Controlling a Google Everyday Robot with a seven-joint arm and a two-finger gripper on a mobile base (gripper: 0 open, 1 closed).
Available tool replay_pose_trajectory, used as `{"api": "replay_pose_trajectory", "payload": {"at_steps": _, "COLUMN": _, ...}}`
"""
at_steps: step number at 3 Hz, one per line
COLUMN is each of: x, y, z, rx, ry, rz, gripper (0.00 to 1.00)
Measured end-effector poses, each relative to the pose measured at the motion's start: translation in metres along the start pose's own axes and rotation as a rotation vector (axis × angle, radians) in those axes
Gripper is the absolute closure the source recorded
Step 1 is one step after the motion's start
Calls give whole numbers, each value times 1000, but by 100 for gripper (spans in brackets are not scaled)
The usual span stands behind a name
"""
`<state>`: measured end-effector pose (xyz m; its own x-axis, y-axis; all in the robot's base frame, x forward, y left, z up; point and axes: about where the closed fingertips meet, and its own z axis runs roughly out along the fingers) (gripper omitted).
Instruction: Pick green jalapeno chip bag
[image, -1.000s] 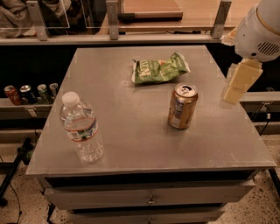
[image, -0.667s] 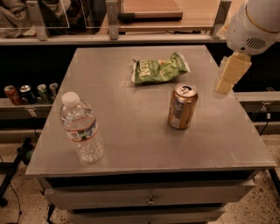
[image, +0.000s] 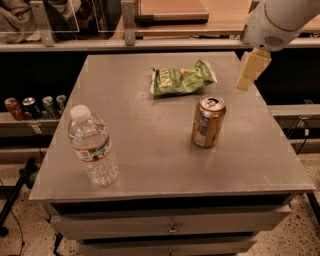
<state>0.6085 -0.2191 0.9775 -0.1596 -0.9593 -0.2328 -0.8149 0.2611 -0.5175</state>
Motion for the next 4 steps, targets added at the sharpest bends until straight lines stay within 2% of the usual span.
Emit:
{"api": "replay_pose_trajectory", "payload": {"at_steps": 1, "x": -5, "y": -21, "z": 18, "rx": 38, "ry": -26, "rz": 25, "gripper": 0}}
{"api": "replay_pose_trajectory", "payload": {"at_steps": 2, "x": -10, "y": -25, "z": 41, "rx": 1, "ry": -71, "rz": 89, "gripper": 0}}
{"api": "replay_pose_trajectory", "payload": {"at_steps": 4, "x": -26, "y": -8, "z": 93, "rx": -140, "ry": -151, "rz": 272, "gripper": 0}}
